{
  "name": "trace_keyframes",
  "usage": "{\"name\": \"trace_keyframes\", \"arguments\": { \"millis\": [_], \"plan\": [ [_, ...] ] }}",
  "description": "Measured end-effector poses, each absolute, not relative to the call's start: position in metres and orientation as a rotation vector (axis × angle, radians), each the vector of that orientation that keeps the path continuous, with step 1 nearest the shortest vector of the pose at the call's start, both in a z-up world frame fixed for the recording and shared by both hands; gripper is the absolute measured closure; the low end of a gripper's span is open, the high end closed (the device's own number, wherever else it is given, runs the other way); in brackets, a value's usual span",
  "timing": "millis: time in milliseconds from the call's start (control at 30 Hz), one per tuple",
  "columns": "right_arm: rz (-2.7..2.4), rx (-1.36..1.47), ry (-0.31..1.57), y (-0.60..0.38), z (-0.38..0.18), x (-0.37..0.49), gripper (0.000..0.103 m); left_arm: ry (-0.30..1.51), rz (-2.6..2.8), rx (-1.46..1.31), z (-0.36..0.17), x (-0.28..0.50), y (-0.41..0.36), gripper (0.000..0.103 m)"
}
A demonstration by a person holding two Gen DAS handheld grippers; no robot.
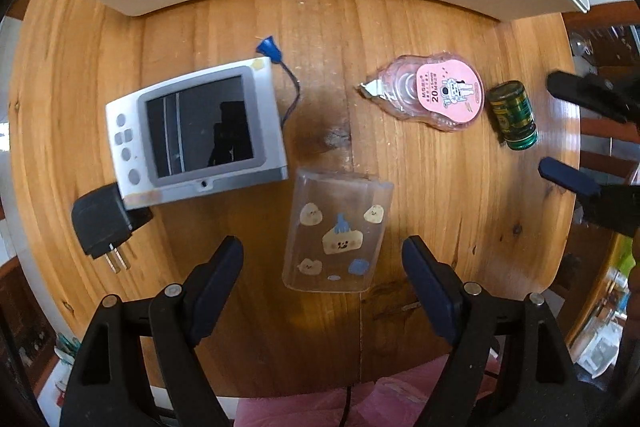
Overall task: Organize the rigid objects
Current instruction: 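Grasp the clear plastic box with the left tool while the right tool grasps the green tin, then carry the clear box over the tray with the left tool while the right tool drops the green tin in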
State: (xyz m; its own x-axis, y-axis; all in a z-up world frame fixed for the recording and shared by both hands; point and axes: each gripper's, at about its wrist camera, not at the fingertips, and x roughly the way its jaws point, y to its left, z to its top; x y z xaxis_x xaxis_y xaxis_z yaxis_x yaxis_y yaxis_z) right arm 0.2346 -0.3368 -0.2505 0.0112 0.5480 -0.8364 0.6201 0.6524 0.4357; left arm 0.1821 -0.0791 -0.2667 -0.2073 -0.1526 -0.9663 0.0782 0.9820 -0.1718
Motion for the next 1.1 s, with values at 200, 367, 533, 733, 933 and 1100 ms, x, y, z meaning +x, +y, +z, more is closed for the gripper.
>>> {"name": "trace_keyframes", "arguments": {
  "millis": [200, 367, 533, 733, 933, 1100],
  "plan": [
    [-0.093, 0.934, 1.669, -0.330, -0.258, 0.243, 0.027, 1.789, -0.228, -0.049, -0.274, 0.194, -0.089, 0.025],
    [-0.099, 0.908, 1.676, -0.327, -0.260, 0.250, 0.031, 1.813, -0.232, -0.057, -0.279, 0.207, -0.086, 0.027],
    [-0.110, 0.876, 1.693, -0.322, -0.263, 0.255, 0.035, 1.816, -0.233, -0.052, -0.288, 0.217, -0.091, 0.031],
    [-0.096, 0.892, 1.699, -0.321, -0.267, 0.257, 0.051, 1.816, -0.219, -0.034, -0.290, 0.221, -0.098, 0.032],
    [-0.082, 0.895, 1.699, -0.324, -0.266, 0.257, 0.052, 1.812, -0.232, -0.051, -0.281, 0.224, -0.105, 0.047],
    [-0.061, 0.918, 1.709, -0.325, -0.266, 0.251, 0.052, 1.814, -0.228, -0.055, -0.280, 0.226, -0.108, 0.048]
  ]
}}
